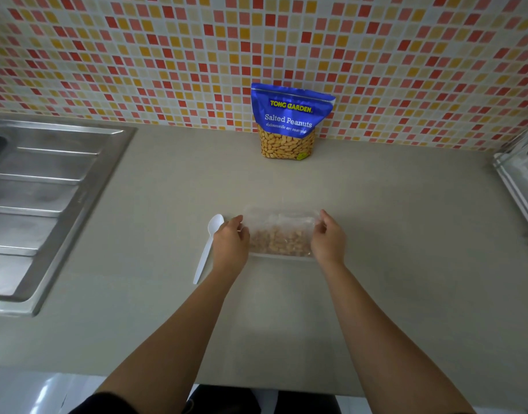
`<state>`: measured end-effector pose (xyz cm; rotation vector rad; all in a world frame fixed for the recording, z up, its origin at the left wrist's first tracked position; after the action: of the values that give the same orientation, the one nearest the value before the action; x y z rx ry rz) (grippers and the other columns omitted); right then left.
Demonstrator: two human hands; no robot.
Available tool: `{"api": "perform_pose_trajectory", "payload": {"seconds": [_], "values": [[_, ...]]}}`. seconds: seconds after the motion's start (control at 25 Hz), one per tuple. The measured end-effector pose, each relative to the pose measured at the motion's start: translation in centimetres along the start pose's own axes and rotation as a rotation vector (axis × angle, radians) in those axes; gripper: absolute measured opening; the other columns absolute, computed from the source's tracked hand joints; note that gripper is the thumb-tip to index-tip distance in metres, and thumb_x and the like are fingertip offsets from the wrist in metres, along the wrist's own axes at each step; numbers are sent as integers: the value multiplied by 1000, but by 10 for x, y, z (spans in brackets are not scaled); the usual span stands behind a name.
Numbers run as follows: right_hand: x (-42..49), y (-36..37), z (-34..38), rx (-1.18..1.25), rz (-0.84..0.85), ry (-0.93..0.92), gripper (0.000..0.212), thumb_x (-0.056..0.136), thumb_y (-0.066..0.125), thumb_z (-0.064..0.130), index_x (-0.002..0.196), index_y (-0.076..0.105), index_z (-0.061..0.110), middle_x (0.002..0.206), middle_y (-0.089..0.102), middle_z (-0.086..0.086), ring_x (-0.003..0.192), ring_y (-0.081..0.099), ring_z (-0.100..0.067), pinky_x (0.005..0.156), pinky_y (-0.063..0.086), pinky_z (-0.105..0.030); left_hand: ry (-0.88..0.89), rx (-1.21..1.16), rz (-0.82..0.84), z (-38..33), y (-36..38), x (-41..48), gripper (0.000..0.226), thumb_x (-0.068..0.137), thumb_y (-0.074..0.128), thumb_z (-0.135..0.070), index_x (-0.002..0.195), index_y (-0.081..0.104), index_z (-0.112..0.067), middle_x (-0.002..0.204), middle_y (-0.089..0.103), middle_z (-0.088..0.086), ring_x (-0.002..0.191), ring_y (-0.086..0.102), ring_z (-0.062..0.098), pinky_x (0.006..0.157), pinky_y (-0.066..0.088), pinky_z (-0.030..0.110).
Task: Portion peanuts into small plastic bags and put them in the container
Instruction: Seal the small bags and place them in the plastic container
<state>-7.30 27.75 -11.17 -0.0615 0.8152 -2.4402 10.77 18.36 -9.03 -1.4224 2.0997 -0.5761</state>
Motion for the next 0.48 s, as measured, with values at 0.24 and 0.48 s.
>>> {"api": "perform_pose_trajectory", "payload": {"seconds": [0.24,0.48], "values": [[6,0,-6,38,65,38,36,96,44,12,131,50,4,136,52,-12,127,48,-20,102,29,-19,21,27,-4,0,1,0,29,95,41,-9,116,62,-11,82,62,25,69,48,25,66,36,25],[7,3,-8,52,98,47,38,97,42,11,134,46,3,140,48,-13,130,44,-21,105,27,-20,-25,19,-7,2,1,-2,37,97,41,-14,131,52,-9,88,67,19,74,55,23,71,44,26]]}}
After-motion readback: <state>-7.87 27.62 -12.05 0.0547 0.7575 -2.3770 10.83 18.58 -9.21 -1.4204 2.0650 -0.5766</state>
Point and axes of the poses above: each hand's wrist, its own x-axis towards the middle knuckle, its own y-axis out of the palm, z = x × y, the point moved 3 cm from there along x, towards the middle knuckle
